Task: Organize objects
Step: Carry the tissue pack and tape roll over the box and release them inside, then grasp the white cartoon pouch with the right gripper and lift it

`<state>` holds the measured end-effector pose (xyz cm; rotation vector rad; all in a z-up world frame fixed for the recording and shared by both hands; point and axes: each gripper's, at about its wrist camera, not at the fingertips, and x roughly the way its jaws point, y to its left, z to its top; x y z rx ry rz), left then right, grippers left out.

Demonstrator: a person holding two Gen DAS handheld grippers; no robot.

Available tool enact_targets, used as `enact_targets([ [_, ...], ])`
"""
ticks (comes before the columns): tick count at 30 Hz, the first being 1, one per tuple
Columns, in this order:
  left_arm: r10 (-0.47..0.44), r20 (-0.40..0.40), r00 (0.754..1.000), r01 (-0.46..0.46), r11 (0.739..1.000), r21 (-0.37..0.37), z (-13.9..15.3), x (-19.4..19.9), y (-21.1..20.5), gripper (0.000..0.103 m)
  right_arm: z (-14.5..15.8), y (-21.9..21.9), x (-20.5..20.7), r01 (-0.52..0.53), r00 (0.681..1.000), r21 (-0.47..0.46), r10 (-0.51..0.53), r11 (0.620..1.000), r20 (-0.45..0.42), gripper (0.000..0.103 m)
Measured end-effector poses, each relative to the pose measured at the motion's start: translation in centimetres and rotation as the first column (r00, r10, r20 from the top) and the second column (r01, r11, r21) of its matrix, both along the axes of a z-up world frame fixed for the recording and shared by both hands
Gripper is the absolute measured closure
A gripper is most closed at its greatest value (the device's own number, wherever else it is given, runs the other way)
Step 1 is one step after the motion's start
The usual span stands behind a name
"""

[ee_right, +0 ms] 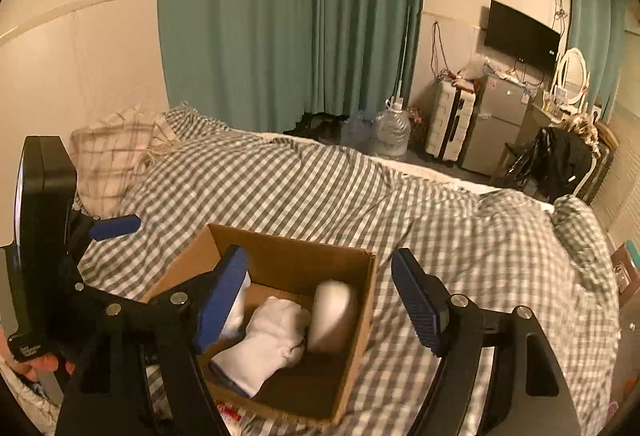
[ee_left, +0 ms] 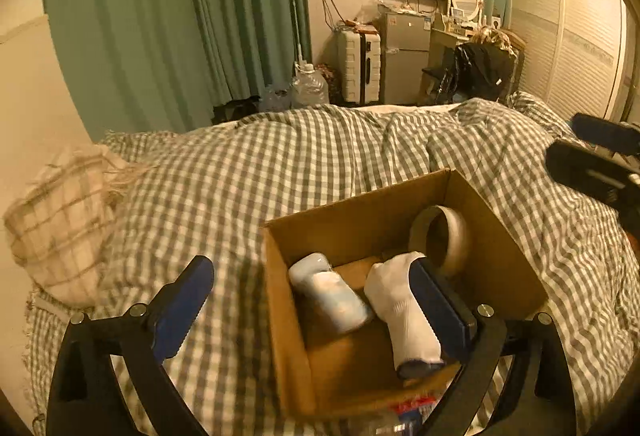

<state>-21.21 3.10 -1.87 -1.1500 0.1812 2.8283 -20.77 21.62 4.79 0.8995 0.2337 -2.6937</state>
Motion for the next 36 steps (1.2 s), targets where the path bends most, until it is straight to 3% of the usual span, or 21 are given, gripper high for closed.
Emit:
enact_targets([
  [6,0.02,-0.037,0.999,-0.02,1.0,-0.004,2.9,5.0,-1.3,0.0,3.7,-0.8,6.4,0.02,1.0,0.068,-0.019,0.997,-0.021,0.023],
  [12,0.045,-0.042,0.998,-0.045,0.999,-0.004,2.6,10.1,-3.0,0.0,3.3,-1.8,12.3,0.012,1.0,0.103,-0.011,0.995,-0.008,0.023],
  [15,0.029,-0.019,0.999,-0.029,1.0,-0.001,1.4,12.5,-3.5,0.0,1.5,-2.4,14.5,0.005,1.0,0.113,-0.009,0.994,0.029,0.023],
  [21,0.058,0.017,0.998,-0.057,0.998,-0.034,-2.8,16.4,-4.0,0.0,-5.1,-4.0,17.8,-0.021,0.992,0.145,0.002,0.989,0.129,0.023],
  [28,0.057,0.077,0.995,-0.049,0.993,-0.105,-7.6,18.2,-3.9,0.0,-12.7,-6.6,19.3,-0.115,0.945,0.139,0.064,0.984,0.322,0.023],
  [36,0.084,0.119,0.989,-0.081,0.996,-0.028,-8.8,17.8,-5.6,0.0,-16.4,-8.4,17.7,-0.136,0.893,0.133,0.064,0.982,0.446,0.025],
])
